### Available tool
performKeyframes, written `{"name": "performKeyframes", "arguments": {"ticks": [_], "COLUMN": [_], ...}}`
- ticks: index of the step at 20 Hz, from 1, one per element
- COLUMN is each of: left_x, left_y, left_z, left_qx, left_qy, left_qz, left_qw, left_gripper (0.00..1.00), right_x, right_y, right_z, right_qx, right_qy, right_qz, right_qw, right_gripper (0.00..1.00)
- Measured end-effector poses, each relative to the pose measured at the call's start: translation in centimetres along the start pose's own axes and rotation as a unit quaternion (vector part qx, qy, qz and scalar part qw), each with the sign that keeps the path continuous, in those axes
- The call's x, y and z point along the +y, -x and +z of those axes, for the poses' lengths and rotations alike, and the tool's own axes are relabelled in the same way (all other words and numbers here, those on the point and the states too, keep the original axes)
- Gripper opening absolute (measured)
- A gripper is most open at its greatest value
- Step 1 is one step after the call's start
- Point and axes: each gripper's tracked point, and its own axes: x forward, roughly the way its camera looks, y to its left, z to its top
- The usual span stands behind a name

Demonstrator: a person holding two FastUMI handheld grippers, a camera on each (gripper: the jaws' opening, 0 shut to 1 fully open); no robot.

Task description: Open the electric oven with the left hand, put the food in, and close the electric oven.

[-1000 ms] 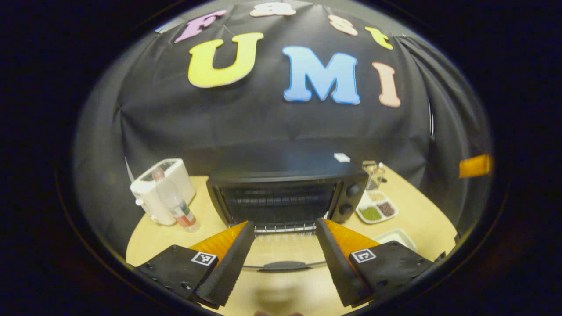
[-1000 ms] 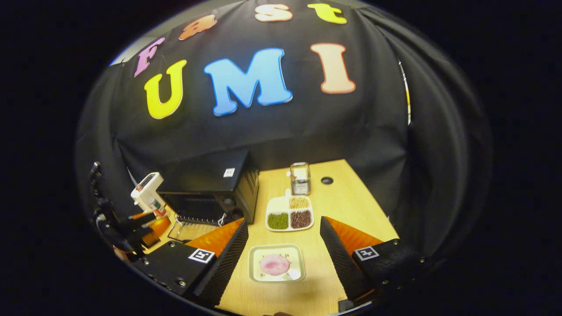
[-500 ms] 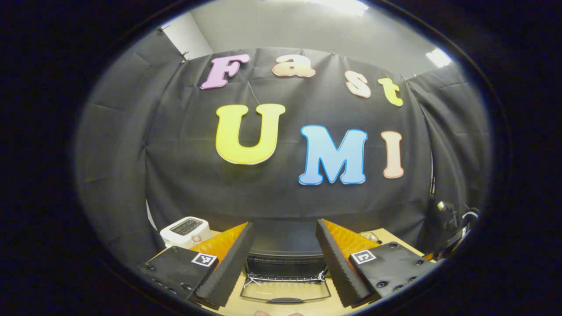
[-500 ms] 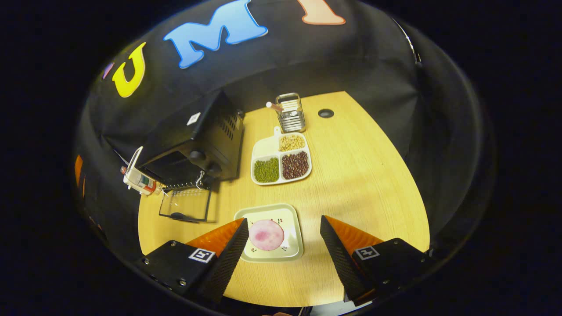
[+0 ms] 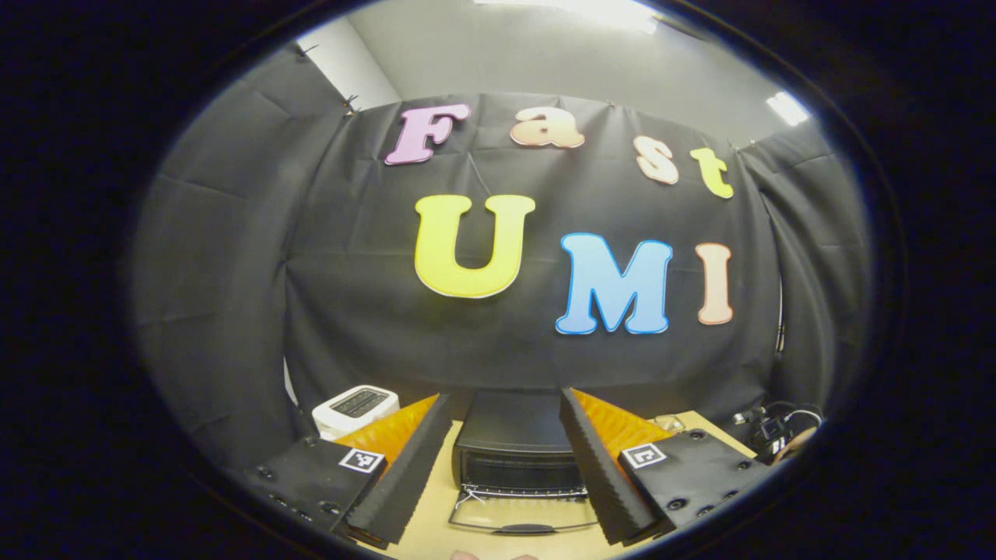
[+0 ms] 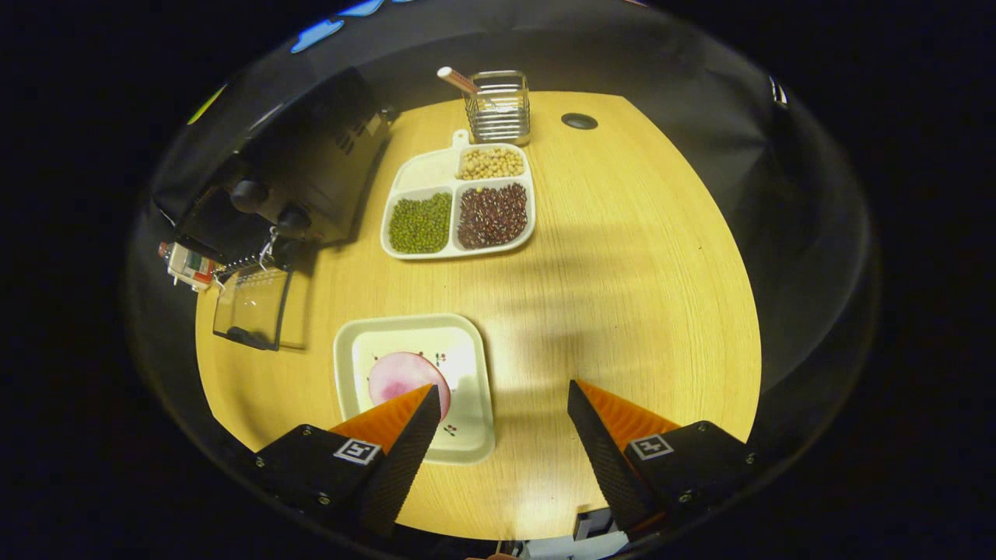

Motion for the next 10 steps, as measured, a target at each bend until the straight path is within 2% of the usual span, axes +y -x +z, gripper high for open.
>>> {"name": "performKeyframes", "arguments": {"ticks": [3,4,5,6,7,10], "left_x": [1.3,1.7,2.1,2.6,2.9,3.8], "left_y": [0.4,0.5,0.6,0.8,1.1,1.5], "left_z": [-0.7,-1.0,-1.2,-1.3,-1.5,-1.8], "left_qx": [0.009,0.011,0.015,0.018,0.02,0.024], "left_qy": [0.004,0.005,0.005,0.004,0.004,0.004], "left_qz": [0.014,0.018,0.022,0.026,0.029,0.037], "left_qw": [1.0,1.0,1.0,1.0,0.999,0.999], "left_gripper": [0.99,0.91,0.91,0.99,0.95,0.95], "right_x": [-0.3,-0.5,-0.8,-1.0,-1.1,-0.6], "right_y": [-1.7,-2.1,-2.5,-2.9,-3.2,-3.8], "right_z": [-0.4,-0.5,-0.5,-0.5,-0.6,-0.3], "right_qx": [0.027,0.033,0.039,0.044,0.048,0.052], "right_qy": [0.017,0.026,0.035,0.045,0.052,0.058], "right_qz": [-0.019,-0.025,-0.035,-0.043,-0.048,-0.049], "right_qw": [0.999,0.999,0.998,0.997,0.996,0.996], "right_gripper": [1.0,1.0,1.0,1.0,0.99,0.98]}}
